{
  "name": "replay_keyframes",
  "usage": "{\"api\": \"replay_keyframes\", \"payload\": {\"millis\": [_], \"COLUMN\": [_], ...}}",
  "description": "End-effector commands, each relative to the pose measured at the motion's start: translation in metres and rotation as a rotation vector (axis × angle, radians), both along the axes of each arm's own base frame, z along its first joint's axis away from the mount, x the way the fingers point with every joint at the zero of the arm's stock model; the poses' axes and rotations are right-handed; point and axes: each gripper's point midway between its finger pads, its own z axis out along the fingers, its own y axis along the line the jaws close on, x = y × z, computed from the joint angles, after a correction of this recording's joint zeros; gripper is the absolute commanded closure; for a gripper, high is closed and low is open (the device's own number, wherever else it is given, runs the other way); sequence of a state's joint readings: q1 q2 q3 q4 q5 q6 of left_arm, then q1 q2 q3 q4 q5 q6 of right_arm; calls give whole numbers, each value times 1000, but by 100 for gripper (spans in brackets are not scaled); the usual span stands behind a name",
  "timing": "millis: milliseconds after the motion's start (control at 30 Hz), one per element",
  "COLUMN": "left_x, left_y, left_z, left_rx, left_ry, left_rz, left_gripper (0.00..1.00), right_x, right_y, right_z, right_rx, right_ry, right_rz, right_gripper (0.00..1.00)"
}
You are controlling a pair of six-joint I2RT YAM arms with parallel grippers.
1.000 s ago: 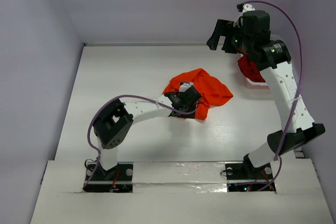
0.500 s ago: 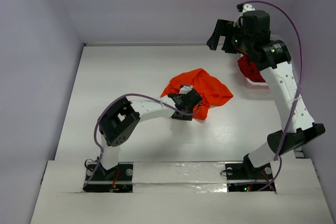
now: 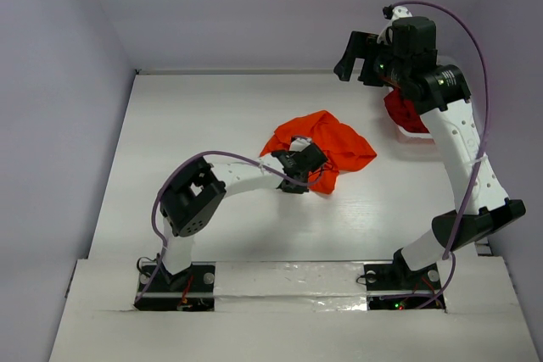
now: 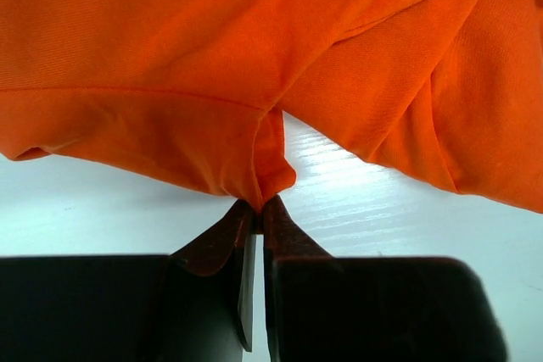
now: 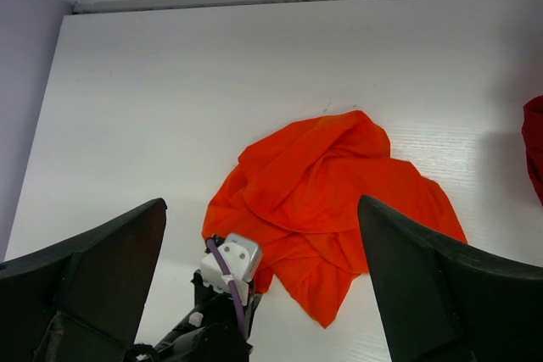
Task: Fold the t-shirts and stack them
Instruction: Flatten out the tshirt
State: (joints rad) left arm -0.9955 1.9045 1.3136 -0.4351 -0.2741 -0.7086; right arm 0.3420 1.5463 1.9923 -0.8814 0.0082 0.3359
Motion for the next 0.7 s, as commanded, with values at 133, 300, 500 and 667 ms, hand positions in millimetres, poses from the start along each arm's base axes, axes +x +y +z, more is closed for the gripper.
{"api": "replay_keyframes", "payload": {"millis": [133, 300, 500, 667], "left_x": [6, 8, 51, 96], "left_y": [2, 22, 79, 138], "left_z": [46, 101, 205, 299], "left_rx": [-12, -20, -69, -145], "left_ry": [-56, -109, -260, -422], "left_rz": [18, 47, 197, 288], "left_gripper": [100, 100, 100, 100], "right_x": [6, 11, 14, 16], "right_y": [1, 5, 0, 5], "right_z": [14, 2, 3, -1], "right_rx": [13, 25, 41, 48], "right_ry": [-55, -24, -26, -11], "right_rz": [0, 13, 2, 23], "right_gripper": [0, 0, 0, 0]}}
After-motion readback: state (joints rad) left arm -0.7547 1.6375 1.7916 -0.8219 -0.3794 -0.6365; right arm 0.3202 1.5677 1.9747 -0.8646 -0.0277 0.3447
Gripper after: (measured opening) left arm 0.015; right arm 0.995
